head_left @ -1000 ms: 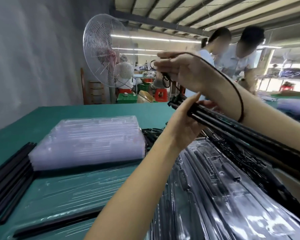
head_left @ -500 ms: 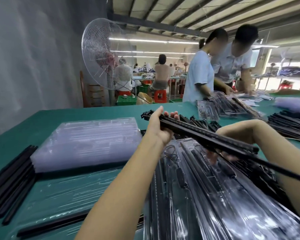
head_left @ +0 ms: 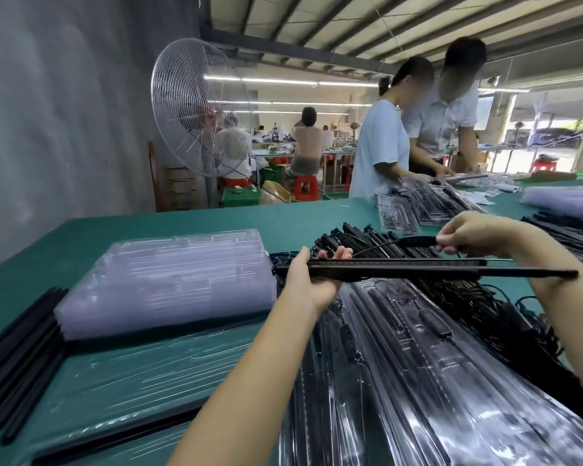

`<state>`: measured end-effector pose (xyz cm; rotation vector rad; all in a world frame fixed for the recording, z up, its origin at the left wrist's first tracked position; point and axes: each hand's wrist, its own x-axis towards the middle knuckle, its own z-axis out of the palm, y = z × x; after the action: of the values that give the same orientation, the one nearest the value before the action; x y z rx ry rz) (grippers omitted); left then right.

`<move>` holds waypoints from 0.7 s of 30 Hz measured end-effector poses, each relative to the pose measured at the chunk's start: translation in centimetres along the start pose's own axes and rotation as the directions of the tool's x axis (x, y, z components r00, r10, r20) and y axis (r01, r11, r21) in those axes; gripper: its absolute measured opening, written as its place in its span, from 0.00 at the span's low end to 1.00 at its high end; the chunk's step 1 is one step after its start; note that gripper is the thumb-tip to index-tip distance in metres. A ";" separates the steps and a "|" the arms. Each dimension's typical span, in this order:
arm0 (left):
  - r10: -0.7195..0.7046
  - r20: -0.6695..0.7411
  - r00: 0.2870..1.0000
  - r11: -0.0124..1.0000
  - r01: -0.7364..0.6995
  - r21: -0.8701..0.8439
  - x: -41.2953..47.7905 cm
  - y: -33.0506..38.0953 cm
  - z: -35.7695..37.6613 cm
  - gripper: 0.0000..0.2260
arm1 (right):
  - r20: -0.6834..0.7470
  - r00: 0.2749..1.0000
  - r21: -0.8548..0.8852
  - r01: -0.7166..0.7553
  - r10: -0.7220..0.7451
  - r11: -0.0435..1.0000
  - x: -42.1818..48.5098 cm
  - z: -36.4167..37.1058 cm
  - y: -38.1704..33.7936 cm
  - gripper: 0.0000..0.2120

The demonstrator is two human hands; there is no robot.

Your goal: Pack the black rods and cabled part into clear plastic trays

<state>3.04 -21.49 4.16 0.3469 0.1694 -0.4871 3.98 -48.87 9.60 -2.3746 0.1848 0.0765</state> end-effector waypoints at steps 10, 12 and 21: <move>-0.092 0.189 0.978 0.996 0.090 0.020 -1.4 -3.3 3.4 0.22 | -0.509 0.847 0.072 0.216 -0.150 0.974 -2.2 -3.3 -2.7 0.07; -0.086 0.236 0.968 0.996 0.083 0.020 -1.7 -3.1 4.3 0.23 | -0.538 0.820 0.083 0.280 -0.193 0.956 -2.2 -3.9 -4.2 0.07; 0.022 0.320 0.947 0.999 -0.036 0.035 -1.6 -0.9 6.2 0.22 | -0.656 0.673 -0.118 0.356 -0.342 0.927 -1.3 -4.2 -8.8 0.11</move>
<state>1.64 -23.80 10.03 0.3052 -0.1608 -0.5116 4.06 -45.29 18.81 -2.2704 0.0568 -0.9800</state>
